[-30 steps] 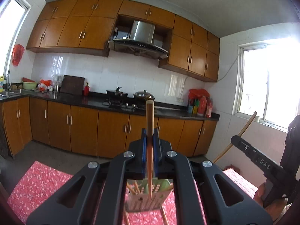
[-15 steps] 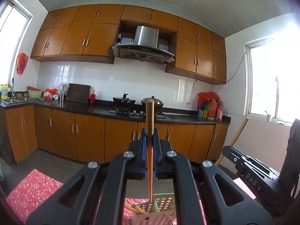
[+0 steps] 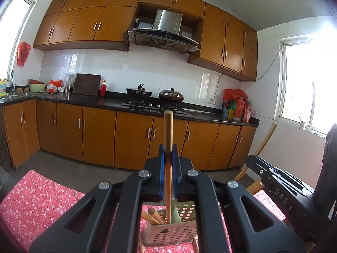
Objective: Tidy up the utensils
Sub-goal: 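Open the right tool to drop its chopstick into the holder while the left tool releases its own, then lower the right tool to a loose chopstick and close on it, then close the left tool on a loose chopstick while the right tool holds its chopstick, then hold the grasped chopsticks on the cloth with both tools, then lift the left tool's chopstick upright over the holder while the right tool lifts its own, then open the right tool to drop its chopstick into the holder while the left tool releases its own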
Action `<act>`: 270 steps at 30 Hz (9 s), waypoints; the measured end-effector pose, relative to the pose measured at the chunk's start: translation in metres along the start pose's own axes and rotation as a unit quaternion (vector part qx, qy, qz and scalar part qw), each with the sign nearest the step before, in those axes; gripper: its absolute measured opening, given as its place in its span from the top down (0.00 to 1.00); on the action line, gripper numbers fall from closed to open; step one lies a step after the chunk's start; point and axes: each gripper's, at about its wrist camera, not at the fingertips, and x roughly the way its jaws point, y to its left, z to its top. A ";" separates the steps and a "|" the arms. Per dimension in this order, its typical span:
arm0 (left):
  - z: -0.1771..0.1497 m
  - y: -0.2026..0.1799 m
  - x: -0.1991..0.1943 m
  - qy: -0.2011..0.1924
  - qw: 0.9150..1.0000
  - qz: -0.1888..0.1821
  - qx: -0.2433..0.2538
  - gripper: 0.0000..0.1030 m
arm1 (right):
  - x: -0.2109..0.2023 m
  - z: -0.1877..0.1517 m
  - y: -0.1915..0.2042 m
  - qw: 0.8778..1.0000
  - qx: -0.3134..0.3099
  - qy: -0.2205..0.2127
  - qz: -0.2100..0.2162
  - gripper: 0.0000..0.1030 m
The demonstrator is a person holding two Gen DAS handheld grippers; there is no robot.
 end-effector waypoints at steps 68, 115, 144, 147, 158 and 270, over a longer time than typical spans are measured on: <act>-0.189 0.073 -0.086 0.239 0.968 0.070 -0.018 0.76 | -0.036 -0.211 -0.001 0.943 0.022 0.332 -0.030 0.68; -0.235 0.015 -0.022 0.347 0.936 0.048 0.036 0.87 | -0.034 -0.207 -0.050 0.941 0.024 0.317 -0.115 0.92; -0.220 0.105 -0.035 0.335 0.935 0.112 0.011 0.90 | -0.028 -0.204 -0.059 0.942 0.009 0.312 -0.123 0.92; -0.222 0.103 -0.031 0.335 0.935 0.114 0.010 0.90 | -0.029 -0.205 -0.059 0.942 0.008 0.312 -0.124 0.92; -0.221 0.105 -0.028 0.335 0.935 0.114 0.007 0.90 | -0.028 -0.205 -0.058 0.942 0.003 0.311 -0.128 0.92; -0.005 -0.004 0.002 0.095 0.995 -0.013 0.032 0.92 | -0.009 0.020 -0.012 0.999 0.019 0.025 -0.005 0.92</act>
